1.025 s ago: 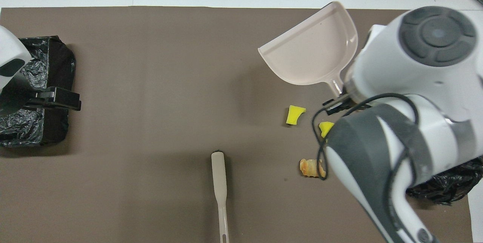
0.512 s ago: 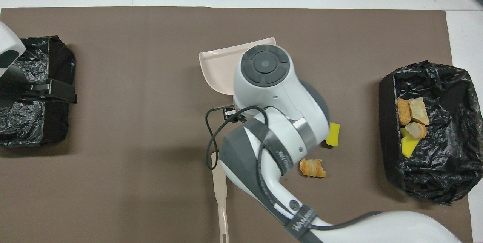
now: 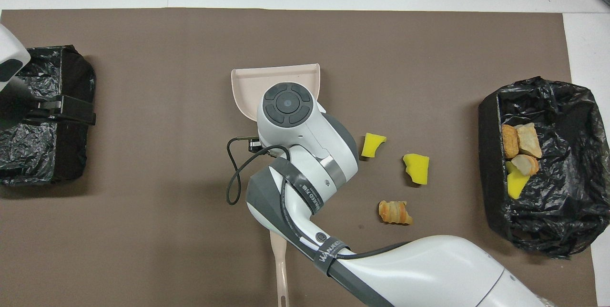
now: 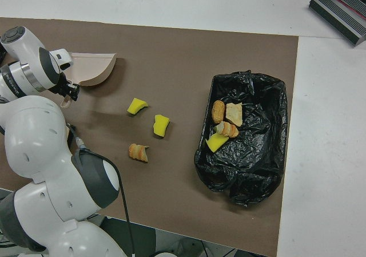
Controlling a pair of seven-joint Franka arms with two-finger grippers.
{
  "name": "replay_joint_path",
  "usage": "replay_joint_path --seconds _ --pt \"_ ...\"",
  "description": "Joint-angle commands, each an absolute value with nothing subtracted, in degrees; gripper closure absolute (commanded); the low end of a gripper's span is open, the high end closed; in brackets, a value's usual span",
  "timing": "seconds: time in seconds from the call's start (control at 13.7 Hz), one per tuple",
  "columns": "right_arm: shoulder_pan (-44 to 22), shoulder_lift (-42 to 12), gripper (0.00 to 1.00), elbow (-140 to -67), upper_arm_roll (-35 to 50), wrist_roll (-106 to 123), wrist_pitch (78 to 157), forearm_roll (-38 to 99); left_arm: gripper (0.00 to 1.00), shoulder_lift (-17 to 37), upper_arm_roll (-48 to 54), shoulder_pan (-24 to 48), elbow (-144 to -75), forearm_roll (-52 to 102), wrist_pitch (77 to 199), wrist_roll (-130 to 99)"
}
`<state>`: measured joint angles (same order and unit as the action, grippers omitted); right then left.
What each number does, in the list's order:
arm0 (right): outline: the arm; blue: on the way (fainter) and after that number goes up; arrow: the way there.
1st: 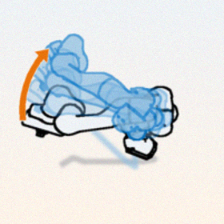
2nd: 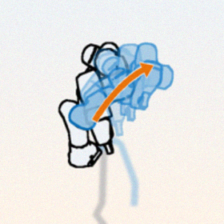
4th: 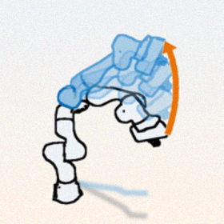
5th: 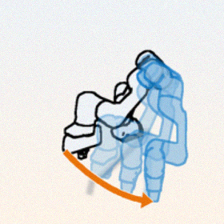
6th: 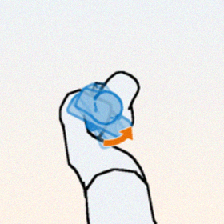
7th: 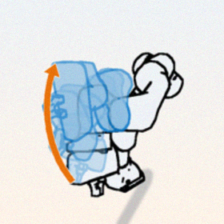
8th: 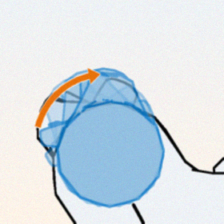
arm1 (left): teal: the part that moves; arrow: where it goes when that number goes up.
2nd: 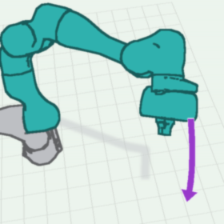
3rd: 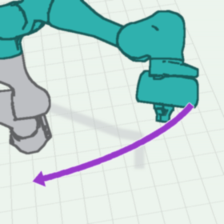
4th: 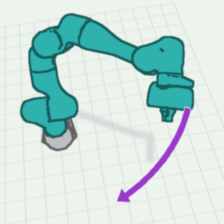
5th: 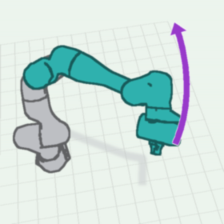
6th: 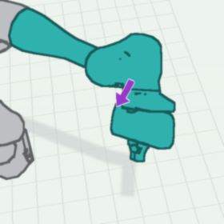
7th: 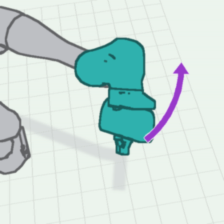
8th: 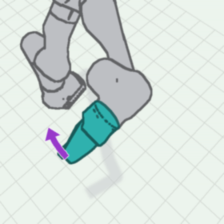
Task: Sweep and dump trash in bin
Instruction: 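Carry the dustpan back and set it on the table with the right gripper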
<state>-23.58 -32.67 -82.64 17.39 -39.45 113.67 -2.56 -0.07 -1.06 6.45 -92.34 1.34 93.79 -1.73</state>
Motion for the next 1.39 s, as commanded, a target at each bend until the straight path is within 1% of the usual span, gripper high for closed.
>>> replay_joint_path --seconds 0.0,0.07,0.15,0.22,0.29,0.37,0.44,0.59,0.73,0.81,0.95,1.1,1.24,1.32 --pt "-24.08 -34.62 1.0 -81.56 17.58 -40.96 114.43 -1.32 0.0 -0.09 -2.29 7.73 -93.25 0.09 95.53 -0.97" --pt "-23.99 -34.54 1.0 -81.65 17.58 -40.96 115.04 -1.06 0.0 0.0 -2.29 7.65 -93.34 0.09 95.54 -0.88" --pt "-24.08 -34.45 0.89 -81.65 17.58 -40.96 115.22 -0.97 0.0 -0.17 -2.29 7.56 -93.86 0.09 95.36 -0.97" --pt "-24.17 -34.37 0.72 -81.65 17.58 -40.96 115.49 -1.14 0.0 -0.26 -2.29 7.3 -93.95 0.09 95.36 -1.31" --pt "-24.43 -34.19 0.4 -81.65 17.58 -40.96 115.23 -1.75 0.0 -0.18 -2.29 7.29 -93.87 0.44 95.71 -1.67" --pt "-24.69 -33.67 0.0 -81.65 17.58 -40.78 114.79 -1.93 0.0 -0.18 -2.29 7.47 -93.87 0.44 95.54 -1.67" --pt "-24.7 -32.71 0.0 -81.82 17.58 -40.35 113.83 -2.02 0.0 -0.18 -2.29 7.56 -93.87 0.53 95.54 -1.76" --pt "-24.7 -29.11 0.0 -82.79 17.58 -40.34 109.71 -1.59 0.0 -0.18 -2.2 7.64 -93.78 0.88 95.54 -1.76" --pt "-24.61 -23.76 0.0 -86.29 17.67 -40.96 107.24 -0.79 0.0 -0.18 -2.29 7.47 -93.78 0.88 95.54 -1.67" --pt "-24.26 -19.99 0.0 -89.27 17.84 -40.96 105.75 0.51 0.0 -0.26 -2.29 7.38 -93.95 0.88 95.45 -1.67" --pt "-24.6 -13.3 0.0 -96.12 17.84 -39.82 104.16 5.43 0.0 -0.35 -2.29 7.21 -94.04 0.88 95.45 -1.76" --pt "-26.35 -7.24 0.0 -106.47 18.02 -39.47 107.3 9.82 0.0 -0.44 -2.29 7.21 -94.48 0.88 95.54 -1.76" --pt "-28.29 0.66 0.0 -119.55 18.02 -37.63 112.73 13.52 0.0 -0.53 -2.29 7.21 -94.92 0.88 95.54 -1.5" --pt "-30.13 3.4 0.0 -123.88 17.93 -36.4 114.33 16.23 0.0 -0.61 -2.29 7.29 -95.36 0.79 95.54 -1.41"
